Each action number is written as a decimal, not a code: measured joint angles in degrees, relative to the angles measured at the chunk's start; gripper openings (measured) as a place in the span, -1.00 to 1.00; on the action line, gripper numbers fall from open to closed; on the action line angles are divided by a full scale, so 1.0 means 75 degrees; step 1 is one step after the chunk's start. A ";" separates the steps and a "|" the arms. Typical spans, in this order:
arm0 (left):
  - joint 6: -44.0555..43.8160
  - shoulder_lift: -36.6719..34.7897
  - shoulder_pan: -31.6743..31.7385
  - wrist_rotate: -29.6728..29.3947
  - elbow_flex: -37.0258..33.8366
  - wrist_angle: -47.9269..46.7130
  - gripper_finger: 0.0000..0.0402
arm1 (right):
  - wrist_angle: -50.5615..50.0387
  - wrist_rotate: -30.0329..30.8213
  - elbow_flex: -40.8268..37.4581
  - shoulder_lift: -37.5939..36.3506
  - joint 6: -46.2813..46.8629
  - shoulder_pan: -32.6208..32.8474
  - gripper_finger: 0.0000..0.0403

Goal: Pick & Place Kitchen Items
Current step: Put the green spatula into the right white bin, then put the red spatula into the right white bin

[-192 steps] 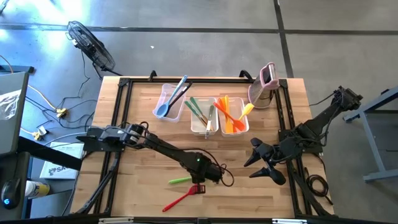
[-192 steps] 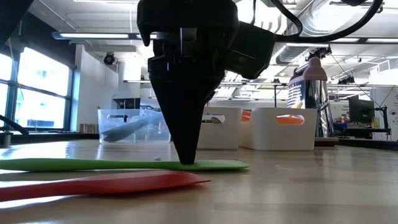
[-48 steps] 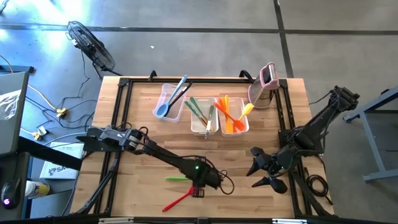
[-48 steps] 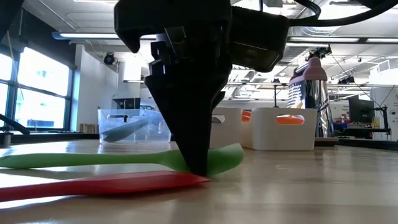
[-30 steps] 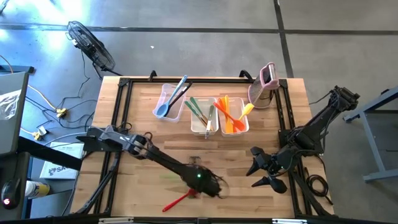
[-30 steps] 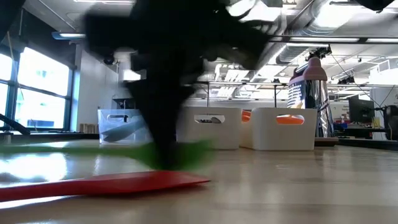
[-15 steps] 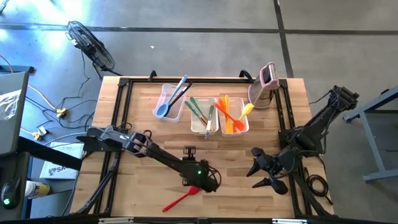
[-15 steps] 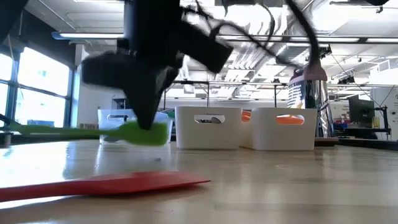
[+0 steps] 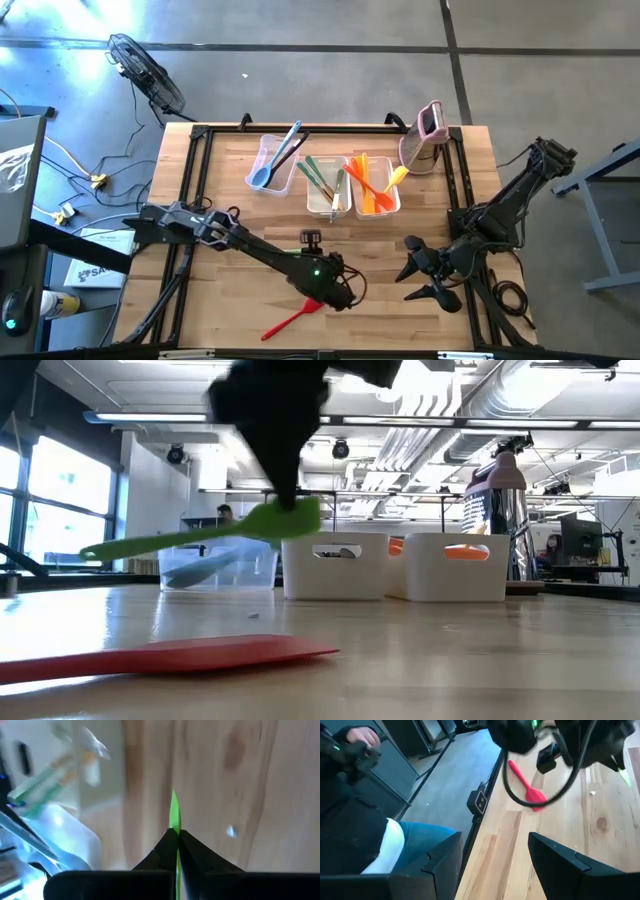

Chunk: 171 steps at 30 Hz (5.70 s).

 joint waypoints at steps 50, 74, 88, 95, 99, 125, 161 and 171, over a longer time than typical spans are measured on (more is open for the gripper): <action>0.4549 -0.1931 -0.0117 -0.0695 0.0813 0.8743 -1.00 | 0.2684 0.3287 -0.0009 0.0000 -0.3745 0.0000 -0.57; 0.4818 -0.1934 -0.0087 -0.0931 0.0819 0.7888 -0.49 | 0.2112 0.3255 -0.0009 0.0001 -0.3528 0.0001 -0.97; 0.4346 -0.1934 -0.0090 -0.2577 0.0819 0.5580 -0.15 | -0.1383 0.5176 -0.0009 -0.0130 -0.0170 0.0656 -0.97; 0.1904 -0.1934 -0.0088 -0.2229 0.0819 0.2887 -0.15 | -0.3752 0.5313 -0.0009 -0.1033 0.2542 -0.0084 -0.97; 0.0221 -0.1934 -0.0085 -0.0991 0.0818 0.1499 -0.15 | -0.3781 0.5035 -0.0009 -0.1571 0.2299 -0.0916 -0.97; -0.1947 -0.1925 -0.0090 0.0305 -0.1496 0.0762 -0.15 | -0.1529 -0.0393 0.0007 0.0958 -0.1479 -0.7933 -0.97; -0.2281 -0.1922 -0.0093 0.0604 -0.2000 0.0898 -0.15 | -0.1315 -0.1096 -0.0020 0.3076 -0.1315 -0.7895 0.00; -0.2602 -0.1922 -0.0093 0.0697 -0.1997 0.0554 -0.15 | -0.1499 0.0062 -0.0017 0.1429 -0.1280 -0.7834 0.17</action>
